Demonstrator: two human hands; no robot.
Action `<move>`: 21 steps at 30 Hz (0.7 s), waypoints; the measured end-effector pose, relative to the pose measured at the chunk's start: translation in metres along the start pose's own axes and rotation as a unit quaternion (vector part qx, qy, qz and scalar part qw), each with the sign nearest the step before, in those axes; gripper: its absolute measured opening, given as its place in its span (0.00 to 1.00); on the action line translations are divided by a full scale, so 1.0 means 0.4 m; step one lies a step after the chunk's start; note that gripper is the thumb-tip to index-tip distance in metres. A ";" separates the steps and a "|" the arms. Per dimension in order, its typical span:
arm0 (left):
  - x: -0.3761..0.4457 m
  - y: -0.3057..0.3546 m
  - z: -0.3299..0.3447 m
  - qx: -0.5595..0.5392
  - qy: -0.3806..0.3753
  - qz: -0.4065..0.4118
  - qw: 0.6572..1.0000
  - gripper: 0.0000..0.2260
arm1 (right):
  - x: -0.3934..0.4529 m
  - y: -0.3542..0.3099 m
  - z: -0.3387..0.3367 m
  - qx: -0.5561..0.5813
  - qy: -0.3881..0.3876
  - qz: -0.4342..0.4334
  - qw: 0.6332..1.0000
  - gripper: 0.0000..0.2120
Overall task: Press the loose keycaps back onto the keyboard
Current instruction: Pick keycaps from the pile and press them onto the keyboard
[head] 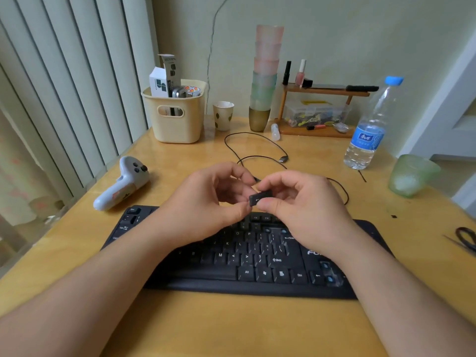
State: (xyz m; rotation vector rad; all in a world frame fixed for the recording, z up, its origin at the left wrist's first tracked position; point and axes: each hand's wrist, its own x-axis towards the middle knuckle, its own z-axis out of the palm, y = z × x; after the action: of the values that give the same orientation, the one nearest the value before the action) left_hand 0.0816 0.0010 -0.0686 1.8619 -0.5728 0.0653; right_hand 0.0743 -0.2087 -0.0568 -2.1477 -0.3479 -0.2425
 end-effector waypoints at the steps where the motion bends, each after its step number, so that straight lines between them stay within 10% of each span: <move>1: 0.000 0.001 -0.001 -0.015 -0.003 -0.016 1.000 0.13 | -0.001 -0.004 -0.001 0.003 0.010 -0.014 1.000 0.11; 21: -0.003 0.014 -0.001 -0.093 0.028 -0.057 0.994 0.11 | -0.004 0.001 -0.004 0.030 0.040 -0.088 0.995 0.16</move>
State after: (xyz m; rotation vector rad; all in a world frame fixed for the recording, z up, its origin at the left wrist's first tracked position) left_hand 0.0784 0.0006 -0.0640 1.7024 -0.4176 -0.0109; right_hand 0.0727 -0.2104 -0.0566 -2.0440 -0.4938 -0.4121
